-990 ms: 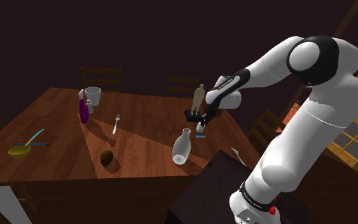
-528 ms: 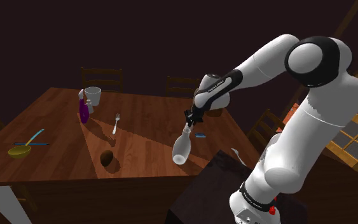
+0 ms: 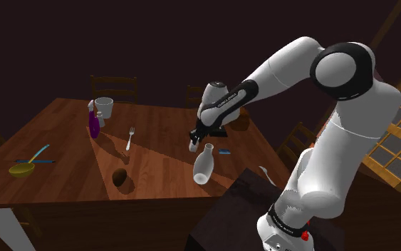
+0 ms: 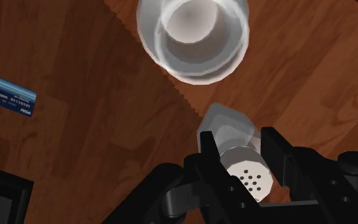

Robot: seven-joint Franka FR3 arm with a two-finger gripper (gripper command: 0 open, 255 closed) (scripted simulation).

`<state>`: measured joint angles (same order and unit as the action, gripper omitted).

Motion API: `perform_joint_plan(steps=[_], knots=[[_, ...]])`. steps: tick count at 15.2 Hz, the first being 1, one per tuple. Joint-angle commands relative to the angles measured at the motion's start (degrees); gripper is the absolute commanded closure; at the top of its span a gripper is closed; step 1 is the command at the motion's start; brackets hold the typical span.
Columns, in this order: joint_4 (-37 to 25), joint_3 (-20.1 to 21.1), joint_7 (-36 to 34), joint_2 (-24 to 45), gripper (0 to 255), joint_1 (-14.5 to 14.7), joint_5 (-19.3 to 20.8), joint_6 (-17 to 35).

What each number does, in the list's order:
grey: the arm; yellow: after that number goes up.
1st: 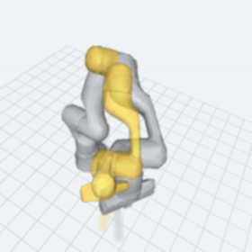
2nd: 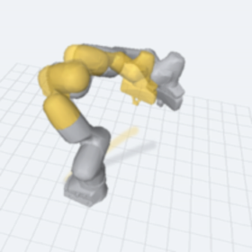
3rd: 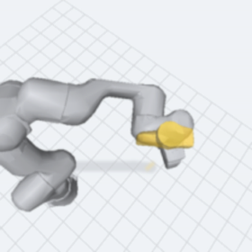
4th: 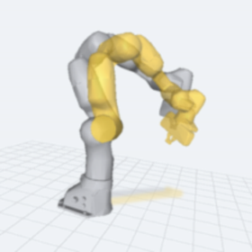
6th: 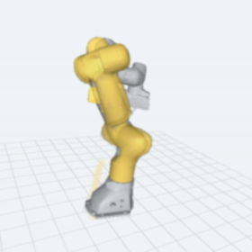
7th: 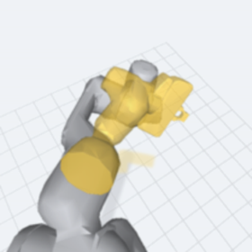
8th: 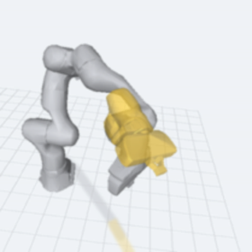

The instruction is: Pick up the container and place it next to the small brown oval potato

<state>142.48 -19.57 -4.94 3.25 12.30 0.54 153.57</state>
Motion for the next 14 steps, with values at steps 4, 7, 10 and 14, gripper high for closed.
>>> perform_joint_plan(steps=[4,7,10,14], knots=[[-5.92,3.02,-6.72,4.32,255,3.67,-0.29,-1.94],[-10.04,4.53,-10.42,7.18,255,5.81,-0.37,-3.41],[-14.71,5.81,-13.82,10.31,255,7.85,-0.47,-5.16],[-21.82,7.25,-17.90,14.91,255,10.34,-0.61,-7.93]])
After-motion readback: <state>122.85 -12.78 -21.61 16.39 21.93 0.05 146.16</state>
